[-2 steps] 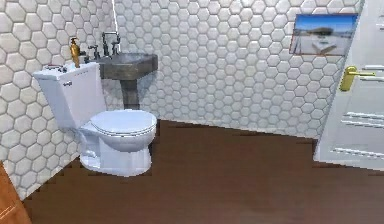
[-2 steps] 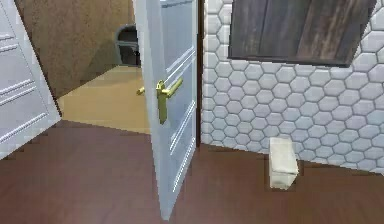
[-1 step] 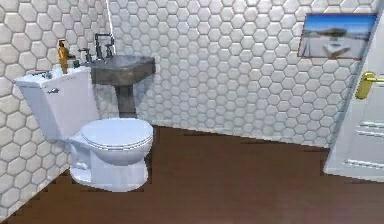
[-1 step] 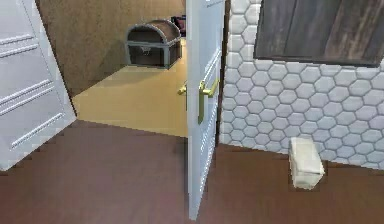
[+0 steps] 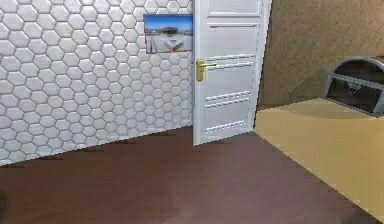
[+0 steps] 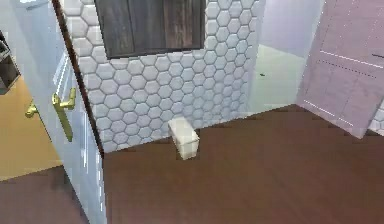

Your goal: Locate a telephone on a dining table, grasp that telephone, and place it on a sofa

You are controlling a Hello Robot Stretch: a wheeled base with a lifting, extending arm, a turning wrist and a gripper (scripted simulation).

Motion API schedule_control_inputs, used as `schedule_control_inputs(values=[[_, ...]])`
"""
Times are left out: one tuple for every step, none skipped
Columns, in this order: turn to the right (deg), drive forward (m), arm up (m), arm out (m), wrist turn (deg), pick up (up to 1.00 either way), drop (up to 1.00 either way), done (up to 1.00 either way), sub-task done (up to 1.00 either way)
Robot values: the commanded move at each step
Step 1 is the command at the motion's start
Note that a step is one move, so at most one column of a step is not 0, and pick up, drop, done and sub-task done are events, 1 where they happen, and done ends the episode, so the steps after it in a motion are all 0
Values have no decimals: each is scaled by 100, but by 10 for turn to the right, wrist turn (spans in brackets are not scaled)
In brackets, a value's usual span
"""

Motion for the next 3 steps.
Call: schedule_control_inputs(values=[[0,65,0,0,0,0,0,0,0],[450,0,0,0,0,0,0,0,0],[60,0,0,0,0,0,0,0,0]])
